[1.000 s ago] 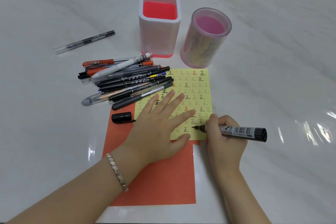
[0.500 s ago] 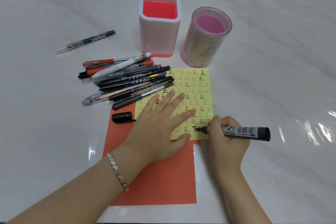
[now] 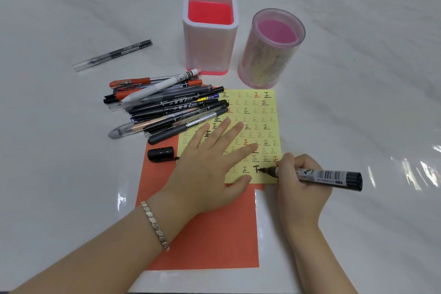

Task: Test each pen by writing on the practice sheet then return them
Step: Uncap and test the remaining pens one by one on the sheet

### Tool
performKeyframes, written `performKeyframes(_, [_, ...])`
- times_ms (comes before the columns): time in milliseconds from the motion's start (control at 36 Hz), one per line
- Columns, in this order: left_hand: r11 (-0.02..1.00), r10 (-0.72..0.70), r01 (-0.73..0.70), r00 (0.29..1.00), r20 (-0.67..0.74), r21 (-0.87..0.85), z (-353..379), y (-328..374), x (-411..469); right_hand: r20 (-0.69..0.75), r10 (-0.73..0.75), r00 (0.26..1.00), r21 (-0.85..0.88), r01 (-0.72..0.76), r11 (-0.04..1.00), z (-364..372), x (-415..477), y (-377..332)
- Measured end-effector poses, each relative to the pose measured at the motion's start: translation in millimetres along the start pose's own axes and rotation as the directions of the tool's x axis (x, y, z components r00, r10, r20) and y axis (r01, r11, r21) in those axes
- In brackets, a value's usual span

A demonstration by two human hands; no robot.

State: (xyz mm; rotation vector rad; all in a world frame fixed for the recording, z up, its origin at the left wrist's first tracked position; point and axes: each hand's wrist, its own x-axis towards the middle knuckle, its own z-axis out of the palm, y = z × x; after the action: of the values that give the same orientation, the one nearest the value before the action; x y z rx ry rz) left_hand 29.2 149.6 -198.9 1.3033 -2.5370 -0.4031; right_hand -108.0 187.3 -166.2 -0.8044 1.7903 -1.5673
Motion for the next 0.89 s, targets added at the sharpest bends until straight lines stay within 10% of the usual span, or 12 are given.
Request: performKeyframes(889, [1.000, 0.004, -0.004, 1.000, -0.011, 0.003, 0.1, 0.0, -0.4, 0.061, -0.058, 0.996, -0.112, 0.065, 0.992, 0.2, -1.4, 3.8])
